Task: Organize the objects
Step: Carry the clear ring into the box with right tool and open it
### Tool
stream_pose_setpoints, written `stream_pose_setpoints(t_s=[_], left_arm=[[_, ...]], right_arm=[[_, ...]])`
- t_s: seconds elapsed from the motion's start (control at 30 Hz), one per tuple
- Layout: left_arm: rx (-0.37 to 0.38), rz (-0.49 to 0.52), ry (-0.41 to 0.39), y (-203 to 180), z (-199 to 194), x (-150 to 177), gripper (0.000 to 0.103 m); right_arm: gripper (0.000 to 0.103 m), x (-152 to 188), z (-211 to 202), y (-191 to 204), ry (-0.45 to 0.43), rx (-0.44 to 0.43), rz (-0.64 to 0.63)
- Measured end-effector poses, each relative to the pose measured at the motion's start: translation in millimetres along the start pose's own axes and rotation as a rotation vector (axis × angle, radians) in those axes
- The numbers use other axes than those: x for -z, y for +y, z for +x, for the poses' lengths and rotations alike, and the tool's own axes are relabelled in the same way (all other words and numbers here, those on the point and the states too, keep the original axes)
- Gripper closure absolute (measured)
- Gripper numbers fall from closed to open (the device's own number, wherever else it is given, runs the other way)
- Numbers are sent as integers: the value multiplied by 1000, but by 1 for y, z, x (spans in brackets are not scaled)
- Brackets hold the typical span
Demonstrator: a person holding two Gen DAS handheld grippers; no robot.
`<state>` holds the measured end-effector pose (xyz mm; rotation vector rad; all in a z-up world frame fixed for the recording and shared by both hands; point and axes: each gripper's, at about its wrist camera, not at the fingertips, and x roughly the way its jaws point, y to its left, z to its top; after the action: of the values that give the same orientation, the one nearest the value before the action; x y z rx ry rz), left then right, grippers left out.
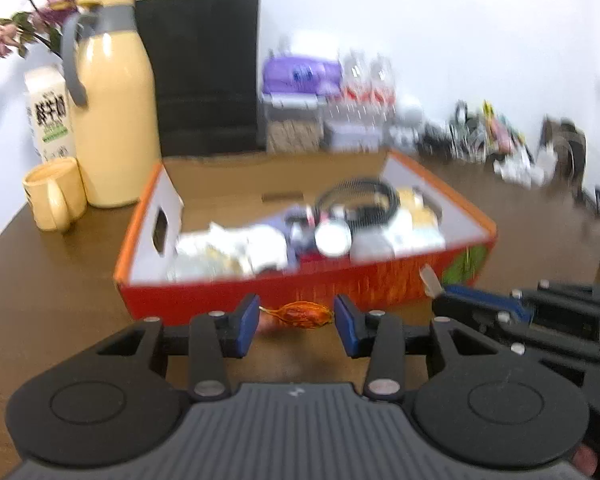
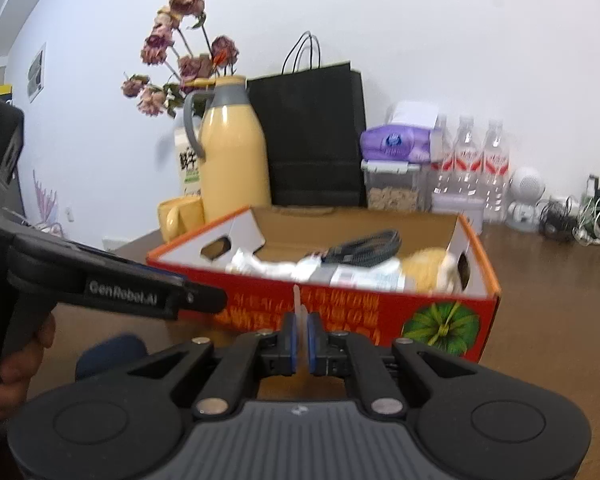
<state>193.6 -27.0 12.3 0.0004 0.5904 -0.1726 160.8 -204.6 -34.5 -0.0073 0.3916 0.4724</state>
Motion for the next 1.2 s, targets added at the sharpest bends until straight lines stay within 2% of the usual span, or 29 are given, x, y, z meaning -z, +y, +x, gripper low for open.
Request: stream_pose_setpoints(t_s=[0.33, 0.53, 0.77, 0.9, 0.93, 0.97, 1.0, 1.03, 1.07, 1.1, 1.13, 1.17, 1.2], left_arm=[[-40, -84, -154, 9, 1, -53, 61], [-70, -98, -194, 17, 28, -79, 61], [-101, -109, -107, 32, 73, -75, 61], [-114, -82, -70, 33, 84, -67, 60], [-123, -82, -68, 33, 84, -66, 59], [-133, -85, -69, 34, 83, -65, 54], [-138, -88, -70, 34, 83, -65, 49], [-146, -91, -75, 35, 81, -64, 35], [-161, -93, -84, 35, 80, -64, 21], [-177, -92, -99, 35, 78, -64, 18], [-190, -87, -114, 35, 75, -63, 14], [-197, -84, -123, 34, 74, -64, 4], [-201, -86, -133, 34, 72, -64, 0]], right_arm=[[98, -66, 14, -4, -129, 94, -47], [98, -89, 55, -11, -129, 129, -28], [98, -70, 96, -28, -38, 141, 18], [95, -61, 104, -32, 3, 132, 25], [93, -59, 104, -32, 7, 134, 27], [91, -59, 104, -32, 9, 142, 29], [85, -58, 103, -33, 8, 151, 31], [79, -58, 102, -34, 8, 154, 35], [66, -58, 100, -34, 5, 160, 39], [48, -57, 98, -35, 1, 170, 43], [39, -57, 95, -36, -6, 179, 46], [23, -56, 93, -37, -16, 191, 48], [9, -57, 91, -38, -23, 198, 48]])
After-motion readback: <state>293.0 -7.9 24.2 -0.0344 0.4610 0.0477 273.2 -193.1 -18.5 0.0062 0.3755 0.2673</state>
